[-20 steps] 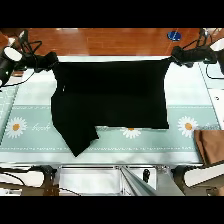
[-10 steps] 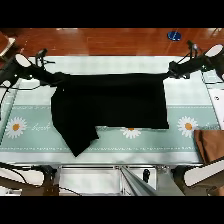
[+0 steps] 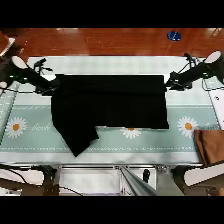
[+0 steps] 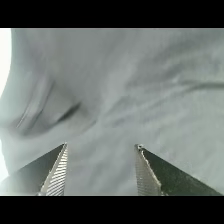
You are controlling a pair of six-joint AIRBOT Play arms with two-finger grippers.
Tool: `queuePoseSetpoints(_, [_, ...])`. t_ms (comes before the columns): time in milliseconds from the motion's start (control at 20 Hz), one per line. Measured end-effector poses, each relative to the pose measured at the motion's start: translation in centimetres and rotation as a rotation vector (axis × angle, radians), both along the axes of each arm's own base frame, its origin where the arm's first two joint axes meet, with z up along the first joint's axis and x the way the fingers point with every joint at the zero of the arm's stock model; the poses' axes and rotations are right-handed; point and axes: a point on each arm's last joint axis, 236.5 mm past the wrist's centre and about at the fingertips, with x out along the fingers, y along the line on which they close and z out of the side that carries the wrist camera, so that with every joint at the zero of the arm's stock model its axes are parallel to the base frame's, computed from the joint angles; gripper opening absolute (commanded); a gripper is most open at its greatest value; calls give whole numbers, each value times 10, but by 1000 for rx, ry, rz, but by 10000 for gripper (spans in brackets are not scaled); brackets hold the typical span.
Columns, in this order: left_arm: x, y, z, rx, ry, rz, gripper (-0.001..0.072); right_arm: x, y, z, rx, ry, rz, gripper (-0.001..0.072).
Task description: Fold the shirts.
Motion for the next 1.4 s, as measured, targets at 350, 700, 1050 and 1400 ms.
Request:
queuePoseSetpoints(350, [-112,34,-5,-145,119,195,507,-66,-41,41,-68,-106,-176,419])
queuePoseSetpoints(700, [-187,-4,-41,-356,166,341,506,-130,11,11,100,-151,-256,418])
queuePoseSetpoints(1050, [-196,-47,-61,-398,146,313,25,-143,17,2,130,-145,-297,416])
queuePoseSetpoints(1400, [-195,-60,-63,-383,118,245,25,-194,-13,-35,28,58,-348,410])
